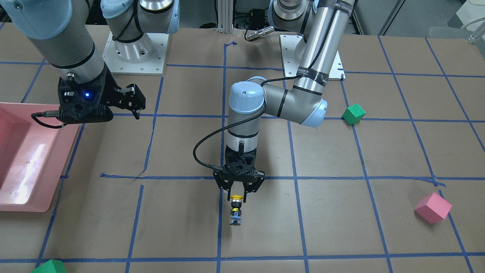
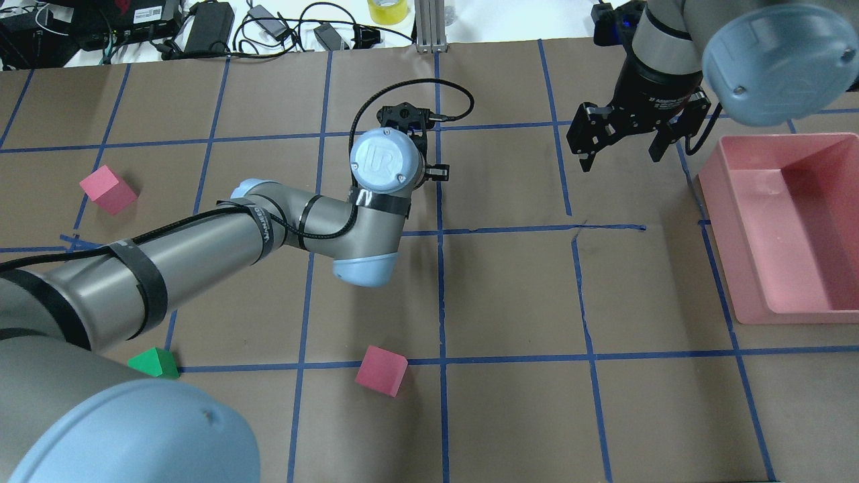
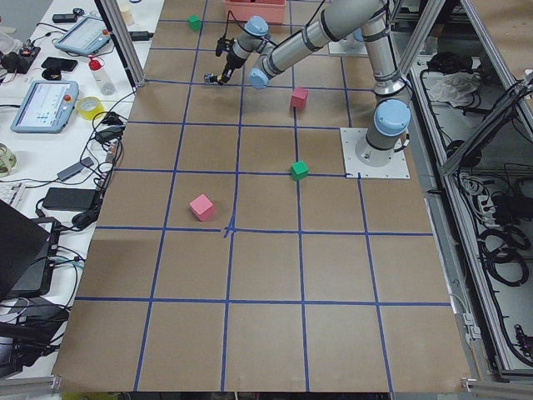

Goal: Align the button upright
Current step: 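Lift the switch with the left gripper and rotate it cap-down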

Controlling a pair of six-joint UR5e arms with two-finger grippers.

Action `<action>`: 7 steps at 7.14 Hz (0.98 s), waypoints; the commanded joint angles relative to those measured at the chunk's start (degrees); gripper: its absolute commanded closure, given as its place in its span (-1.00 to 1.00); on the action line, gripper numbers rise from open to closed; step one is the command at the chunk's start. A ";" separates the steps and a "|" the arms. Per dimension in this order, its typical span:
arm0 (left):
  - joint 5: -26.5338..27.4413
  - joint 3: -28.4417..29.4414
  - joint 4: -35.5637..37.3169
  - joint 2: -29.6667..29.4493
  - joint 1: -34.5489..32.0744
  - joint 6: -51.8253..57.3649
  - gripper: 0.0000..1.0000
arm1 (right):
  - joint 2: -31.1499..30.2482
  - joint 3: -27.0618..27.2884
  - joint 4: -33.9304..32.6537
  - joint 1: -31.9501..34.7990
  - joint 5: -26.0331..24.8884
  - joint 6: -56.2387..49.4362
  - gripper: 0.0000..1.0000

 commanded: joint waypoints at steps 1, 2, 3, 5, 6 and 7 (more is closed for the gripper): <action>-6.20 5.70 -20.89 4.01 3.37 -7.19 0.77 | 0.00 0.00 0.08 0.00 -0.01 0.03 -1.00; -10.17 7.81 -27.25 4.28 4.87 -10.97 0.85 | 0.00 0.00 -0.01 0.00 -0.01 0.03 -1.00; -13.08 9.31 -31.31 3.67 5.41 -15.36 0.92 | 0.00 0.00 -0.01 0.00 -0.01 0.03 -1.00; -22.54 14.22 -42.90 3.23 9.78 -23.81 1.00 | 0.00 0.00 -0.01 0.00 -0.01 0.03 -1.00; -25.56 16.08 -46.17 2.18 10.94 -26.98 1.00 | 0.00 0.00 -0.01 0.00 -0.01 0.03 -1.00; -28.90 16.53 -46.29 1.04 11.04 -31.71 1.00 | 0.00 0.00 -0.01 0.00 -0.01 0.03 -1.00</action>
